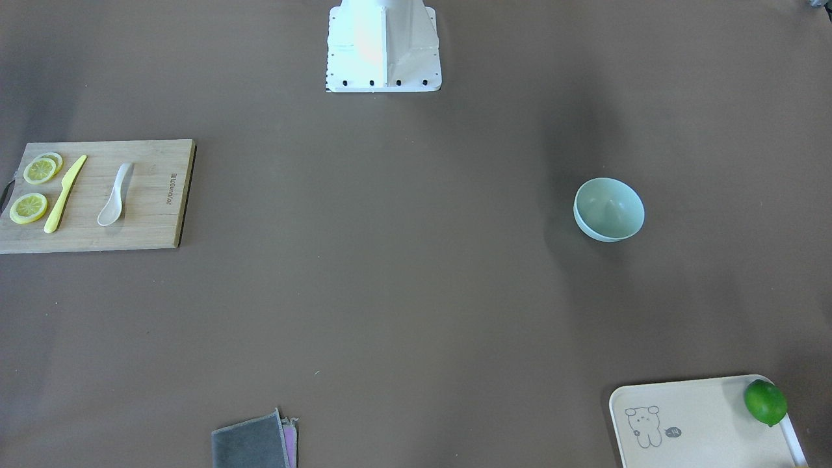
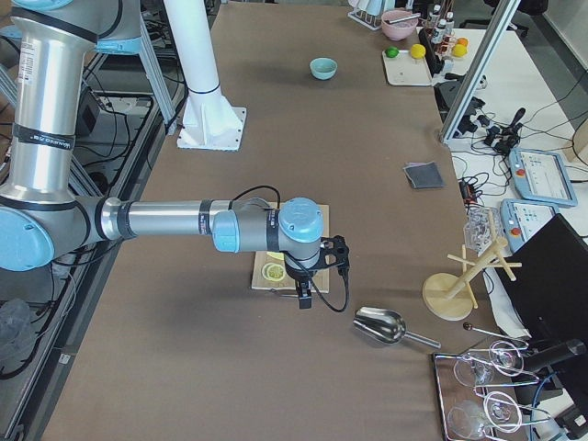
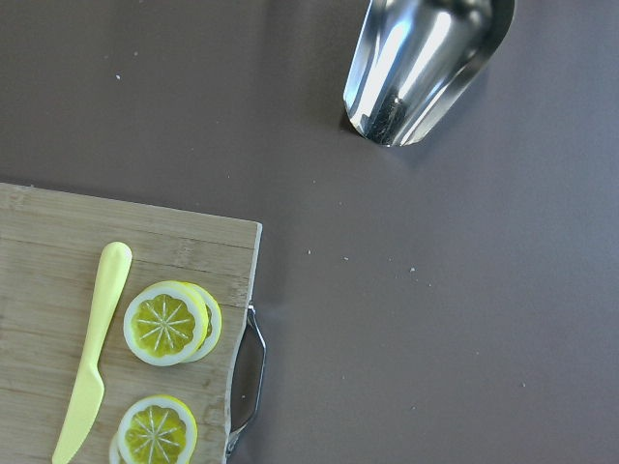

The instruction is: Place spoon in bowl

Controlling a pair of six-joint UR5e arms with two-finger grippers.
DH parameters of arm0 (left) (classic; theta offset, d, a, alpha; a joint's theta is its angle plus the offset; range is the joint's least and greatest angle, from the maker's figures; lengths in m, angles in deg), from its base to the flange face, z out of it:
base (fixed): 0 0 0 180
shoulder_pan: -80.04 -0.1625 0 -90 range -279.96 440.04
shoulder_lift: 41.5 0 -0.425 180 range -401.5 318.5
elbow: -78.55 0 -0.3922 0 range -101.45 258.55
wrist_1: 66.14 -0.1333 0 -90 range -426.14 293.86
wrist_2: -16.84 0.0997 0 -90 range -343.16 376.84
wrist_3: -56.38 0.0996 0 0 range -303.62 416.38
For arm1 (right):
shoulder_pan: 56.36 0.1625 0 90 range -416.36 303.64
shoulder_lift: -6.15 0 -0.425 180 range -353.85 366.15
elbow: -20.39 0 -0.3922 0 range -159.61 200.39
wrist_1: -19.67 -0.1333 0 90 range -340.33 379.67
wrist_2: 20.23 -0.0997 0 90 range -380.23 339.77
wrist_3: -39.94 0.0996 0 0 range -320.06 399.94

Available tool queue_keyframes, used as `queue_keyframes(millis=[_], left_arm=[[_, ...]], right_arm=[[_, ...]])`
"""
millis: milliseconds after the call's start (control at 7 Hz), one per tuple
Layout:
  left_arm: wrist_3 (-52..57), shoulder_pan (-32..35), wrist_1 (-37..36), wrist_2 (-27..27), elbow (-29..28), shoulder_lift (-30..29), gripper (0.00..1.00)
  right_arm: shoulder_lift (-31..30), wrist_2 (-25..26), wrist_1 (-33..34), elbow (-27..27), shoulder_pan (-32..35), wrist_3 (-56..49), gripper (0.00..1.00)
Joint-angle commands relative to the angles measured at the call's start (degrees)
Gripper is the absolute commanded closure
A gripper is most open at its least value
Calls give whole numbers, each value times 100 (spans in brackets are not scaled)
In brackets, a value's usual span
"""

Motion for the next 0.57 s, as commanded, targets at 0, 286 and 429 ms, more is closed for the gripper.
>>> queue_keyframes(millis=[0, 286, 429], left_arm=[[7, -7, -27, 19, 57, 67, 2], [-27, 20, -71, 11, 76, 77, 2], [-28, 37, -315, -6, 136, 68, 2]], right_arm=[[-5, -9, -10, -6, 0, 0, 0], [-5, -9, -10, -6, 0, -9, 0], [4, 9, -19, -6, 0, -18, 0]])
